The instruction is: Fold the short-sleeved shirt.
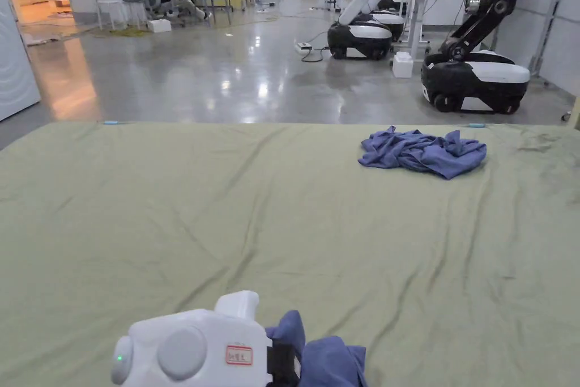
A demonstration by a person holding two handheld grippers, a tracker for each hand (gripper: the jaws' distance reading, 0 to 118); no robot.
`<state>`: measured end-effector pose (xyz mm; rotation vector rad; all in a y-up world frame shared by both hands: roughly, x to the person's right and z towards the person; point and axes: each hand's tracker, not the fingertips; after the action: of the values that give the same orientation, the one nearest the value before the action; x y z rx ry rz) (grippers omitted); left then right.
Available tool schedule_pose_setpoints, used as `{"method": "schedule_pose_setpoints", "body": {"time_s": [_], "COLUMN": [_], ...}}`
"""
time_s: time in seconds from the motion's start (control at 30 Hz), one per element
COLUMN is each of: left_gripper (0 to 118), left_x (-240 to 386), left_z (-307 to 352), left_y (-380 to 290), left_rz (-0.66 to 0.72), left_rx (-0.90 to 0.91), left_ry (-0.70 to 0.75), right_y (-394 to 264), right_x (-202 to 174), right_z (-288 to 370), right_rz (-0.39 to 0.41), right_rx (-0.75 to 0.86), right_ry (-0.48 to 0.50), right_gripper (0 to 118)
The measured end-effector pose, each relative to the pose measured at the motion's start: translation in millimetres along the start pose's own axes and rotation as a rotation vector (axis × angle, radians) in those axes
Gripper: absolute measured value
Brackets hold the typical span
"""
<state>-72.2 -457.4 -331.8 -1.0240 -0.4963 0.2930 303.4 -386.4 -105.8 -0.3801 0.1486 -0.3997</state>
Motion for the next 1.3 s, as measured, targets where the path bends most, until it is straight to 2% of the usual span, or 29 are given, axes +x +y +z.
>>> {"method": "schedule_pose_setpoints", "body": {"time_s": [0.03, 0.07, 0.13, 0.17, 0.2, 0.23, 0.3, 0.37, 0.43, 0.47, 0.5, 0.67, 0.77, 0.87, 1.0, 1.13, 1.2, 1.3], "left_gripper": [11, 16, 79, 98, 100, 100, 99, 96, 60, 33, 14, 14, 14, 14, 14, 14, 14, 14], "left_x": [7.0, 13.0, 9.9, 6.7, 2.6, 0.8, -3.1, 3.1, 6.2, 8.1, 11.4, 19.1, 33.5, 34.5, 30.3, 10.8, -4.9, -33.8], "left_z": [-8.8, -16.0, -17.4, -14.8, -4.2, 7.7, 36.8, 63.6, 72.8, 69.5, 60.3, -29.1, -65.6, -76.7, -48.6, 15.2, 48.8, 87.9], "left_y": [-3.5, -7.2, -9.0, -7.8, -6.3, -2.8, 0.0, 1.7, -5.6, -10.1, -13.4, -42.5, -46.2, -37.5, -31.8, -28.3, -29.8, -38.7], "left_rz": [0.002, 0.002, 0.069, 0.108, 0.145, 0.177, 0.132, 0.033, -0.067, -0.11, -0.135, -0.019, -0.054, -0.002, -0.011, -0.021, -0.015, 0.033], "left_rx": [0.001, -0.003, -0.003, 0.001, 0.03, 0.073, 0.214, 0.35, 0.394, 0.377, 0.333, 0.037, 0.032, 0.014, 0.034, 0.194, 0.272, 0.357], "left_ry": [-0.016, -0.044, -0.164, -0.241, -0.289, -0.32, -0.286, -0.151, 0.021, 0.062, 0.084, -0.106, -0.108, -0.136, -0.15, -0.152, -0.131, -0.11], "right_y": [-1.2, -2.1, -2.9, -2.9, -2.7, -2.5, -1.9, -2.4, -3.3, -3.9, -4.1, -7.5, -9.5, -11.5, -8.3, 0.8, 1.8, -9.6], "right_x": [4.3, 8.7, 15.9, 19.0, 21.0, 23.3, 26.3, 29.1, 30.2, 29.9, 29.5, 23.8, 19.1, 16.8, 6.7, -24.6, -46.0, -69.6], "right_z": [2.7, 5.5, 10.1, 12.6, 14.5, 16.2, 17.1, 15.5, 12.6, 10.6, 8.7, 2.1, 3.2, 2.4, -10.2, -45.2, -72.7, -122.3], "right_rz": [-0.012, -0.026, -0.046, -0.053, -0.055, -0.059, -0.069, -0.087, -0.1, -0.103, -0.106, -0.1, -0.079, -0.062, -0.029, 0.034, 0.083, 0.104], "right_rx": [0.001, 0.002, 0.008, 0.01, 0.012, 0.015, 0.02, 0.026, 0.029, 0.03, 0.029, 0.016, 0.002, -0.019, -0.045, -0.081, -0.13, -0.26], "right_ry": [-0.011, -0.019, -0.035, -0.042, -0.046, -0.052, -0.058, -0.057, -0.048, -0.045, -0.041, -0.015, -0.019, -0.027, -0.024, 0.083, 0.139, 0.215], "right_gripper": [3, 3, 3, 3, 3, 3, 3, 3, 3, 3, 3, 3, 3, 3, 3, 3, 3, 3]}}
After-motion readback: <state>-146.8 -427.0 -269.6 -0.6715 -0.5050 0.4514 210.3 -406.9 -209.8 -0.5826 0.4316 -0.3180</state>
